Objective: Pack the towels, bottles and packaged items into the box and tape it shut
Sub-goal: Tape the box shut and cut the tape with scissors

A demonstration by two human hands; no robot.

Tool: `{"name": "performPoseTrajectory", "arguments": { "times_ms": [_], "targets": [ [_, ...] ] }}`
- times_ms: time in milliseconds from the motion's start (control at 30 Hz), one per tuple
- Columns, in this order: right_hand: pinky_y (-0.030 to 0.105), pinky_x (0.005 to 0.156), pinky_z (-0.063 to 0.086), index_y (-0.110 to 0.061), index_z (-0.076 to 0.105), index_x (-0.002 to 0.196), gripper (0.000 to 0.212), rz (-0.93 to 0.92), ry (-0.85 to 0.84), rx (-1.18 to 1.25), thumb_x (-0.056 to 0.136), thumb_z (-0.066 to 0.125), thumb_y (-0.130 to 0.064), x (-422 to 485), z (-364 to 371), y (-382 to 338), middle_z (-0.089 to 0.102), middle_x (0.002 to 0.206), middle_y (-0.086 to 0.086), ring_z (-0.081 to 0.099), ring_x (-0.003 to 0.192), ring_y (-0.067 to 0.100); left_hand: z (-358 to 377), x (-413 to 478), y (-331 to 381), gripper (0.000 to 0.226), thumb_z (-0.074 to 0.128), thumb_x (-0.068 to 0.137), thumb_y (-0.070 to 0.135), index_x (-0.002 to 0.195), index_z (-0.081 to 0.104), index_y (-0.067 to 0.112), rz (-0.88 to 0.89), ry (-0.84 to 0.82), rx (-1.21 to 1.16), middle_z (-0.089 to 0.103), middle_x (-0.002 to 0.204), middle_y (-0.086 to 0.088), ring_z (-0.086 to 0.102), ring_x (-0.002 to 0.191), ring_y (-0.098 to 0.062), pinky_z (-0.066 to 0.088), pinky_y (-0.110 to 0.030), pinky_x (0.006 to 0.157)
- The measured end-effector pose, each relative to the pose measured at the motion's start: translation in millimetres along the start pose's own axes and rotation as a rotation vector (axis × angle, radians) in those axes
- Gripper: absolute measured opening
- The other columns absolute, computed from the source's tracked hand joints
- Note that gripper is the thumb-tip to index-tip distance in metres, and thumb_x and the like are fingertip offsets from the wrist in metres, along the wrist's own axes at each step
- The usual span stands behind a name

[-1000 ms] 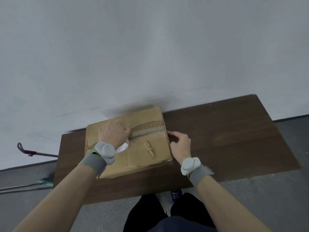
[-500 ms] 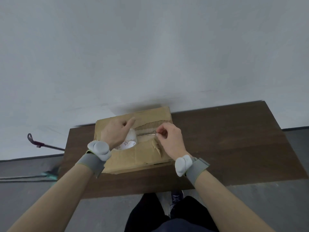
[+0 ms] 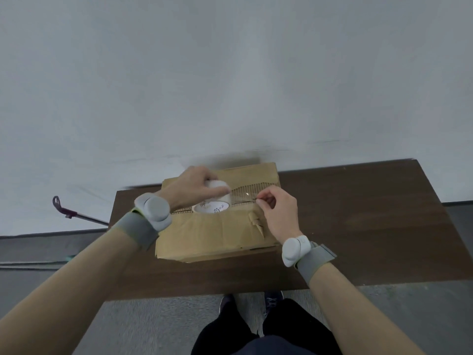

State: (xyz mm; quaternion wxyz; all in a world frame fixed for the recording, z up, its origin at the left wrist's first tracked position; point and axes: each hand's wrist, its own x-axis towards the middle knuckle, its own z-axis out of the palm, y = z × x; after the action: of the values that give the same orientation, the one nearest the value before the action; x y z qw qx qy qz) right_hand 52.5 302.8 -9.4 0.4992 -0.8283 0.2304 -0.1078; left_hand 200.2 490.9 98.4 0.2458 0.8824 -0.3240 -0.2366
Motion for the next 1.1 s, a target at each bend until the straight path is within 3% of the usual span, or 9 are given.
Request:
{"name": "performPoseTrajectory", "arguments": {
  "times_ms": [200, 367, 500, 567, 734, 834, 900, 1000, 1100],
  "targets": [
    [0.016, 0.075, 0.048, -0.026, 0.070, 0.087, 0.016, 0.051, 0.055, 0.008, 0.091, 0.077, -0.012, 0, 3, -2, 0.068, 0.085, -0.013, 0.062, 0.081, 0.003, -21, -6, -44, 0.064, 0.061, 0.074, 0.081, 0.055, 0.044, 0.023, -0.054, 0.015, 0.511, 0.043, 0.048, 0.010, 0.048, 0.052, -0.017, 0.039, -0.029, 0.053],
    [0.029, 0.081, 0.054, -0.026, 0.068, 0.090, 0.015, 0.084, 0.082, -0.035, 0.092, 0.075, -0.012, -3, 10, -4, 0.066, 0.089, -0.010, 0.063, 0.084, 0.010, -18, -19, -69, 0.081, 0.036, 0.069, 0.098, 0.061, 0.059, 0.021, -0.019, 0.020, 0.554, 0.051, 0.047, 0.008, 0.053, 0.049, -0.013, 0.040, -0.028, 0.051],
    [0.029, 0.081, 0.054, -0.026, 0.068, 0.089, 0.015, 0.097, 0.100, -0.078, 0.092, 0.076, -0.013, -3, 14, -11, 0.066, 0.087, -0.010, 0.062, 0.083, 0.009, -39, -27, -90, 0.053, 0.038, 0.084, 0.079, 0.064, 0.064, 0.037, -0.052, -0.125, 0.464, 0.056, 0.055, 0.007, 0.054, 0.057, -0.014, 0.038, -0.031, 0.056],
    [0.028, 0.080, 0.052, -0.025, 0.068, 0.089, 0.015, 0.097, 0.114, -0.085, 0.091, 0.076, -0.013, -5, 15, -12, 0.066, 0.086, -0.010, 0.061, 0.082, 0.008, -46, -32, -98, 0.053, 0.037, 0.082, 0.067, 0.064, 0.058, 0.022, -0.081, -0.205, 0.394, 0.049, 0.058, 0.004, 0.047, 0.059, -0.017, 0.034, -0.033, 0.059],
    [0.015, 0.074, 0.044, -0.025, 0.068, 0.088, 0.017, 0.123, 0.124, -0.091, 0.091, 0.076, -0.010, -5, 16, -14, 0.067, 0.086, -0.010, 0.060, 0.079, 0.005, -56, -34, -103, 0.042, 0.041, 0.084, 0.055, 0.059, 0.047, 0.022, 0.012, -0.241, 0.273, 0.038, 0.057, 0.005, 0.036, 0.056, -0.015, 0.032, -0.033, 0.059],
    [0.014, 0.072, 0.043, -0.022, 0.070, 0.088, 0.015, 0.147, 0.135, -0.111, 0.091, 0.077, -0.009, -4, 17, -17, 0.067, 0.084, -0.009, 0.060, 0.078, 0.005, -65, -30, -111, 0.049, 0.041, 0.084, 0.062, 0.058, 0.043, 0.021, 0.087, -0.163, 0.503, 0.038, 0.050, 0.006, 0.038, 0.051, -0.015, 0.041, -0.039, 0.056],
    [0.016, 0.073, 0.045, -0.022, 0.070, 0.087, 0.015, 0.156, 0.150, -0.119, 0.090, 0.077, -0.008, -4, 19, -19, 0.067, 0.084, -0.008, 0.060, 0.078, 0.007, -78, -34, -131, 0.065, 0.039, 0.085, 0.078, 0.058, 0.057, 0.021, 0.045, -0.100, 0.659, 0.047, 0.046, 0.005, 0.048, 0.049, -0.015, 0.043, -0.035, 0.055],
    [0.025, 0.077, 0.048, -0.023, 0.068, 0.088, 0.017, 0.186, 0.187, -0.157, 0.092, 0.075, -0.008, -5, 26, -23, 0.066, 0.086, -0.007, 0.062, 0.082, 0.012, -84, -48, -160, 0.080, 0.031, 0.077, 0.095, 0.064, 0.069, 0.026, -0.023, -0.073, 0.596, 0.053, 0.045, 0.002, 0.054, 0.046, -0.018, 0.039, -0.028, 0.050],
    [0.035, 0.082, 0.050, -0.021, 0.066, 0.092, 0.014, 0.207, 0.205, -0.232, 0.094, 0.071, -0.008, -7, 32, -30, 0.065, 0.091, -0.004, 0.062, 0.089, 0.020, -73, -54, -165, 0.081, 0.031, 0.076, 0.096, 0.058, 0.064, 0.024, -0.031, -0.041, 0.501, 0.042, 0.042, 0.006, 0.042, 0.042, -0.014, 0.035, -0.029, 0.050]
  ]
}}
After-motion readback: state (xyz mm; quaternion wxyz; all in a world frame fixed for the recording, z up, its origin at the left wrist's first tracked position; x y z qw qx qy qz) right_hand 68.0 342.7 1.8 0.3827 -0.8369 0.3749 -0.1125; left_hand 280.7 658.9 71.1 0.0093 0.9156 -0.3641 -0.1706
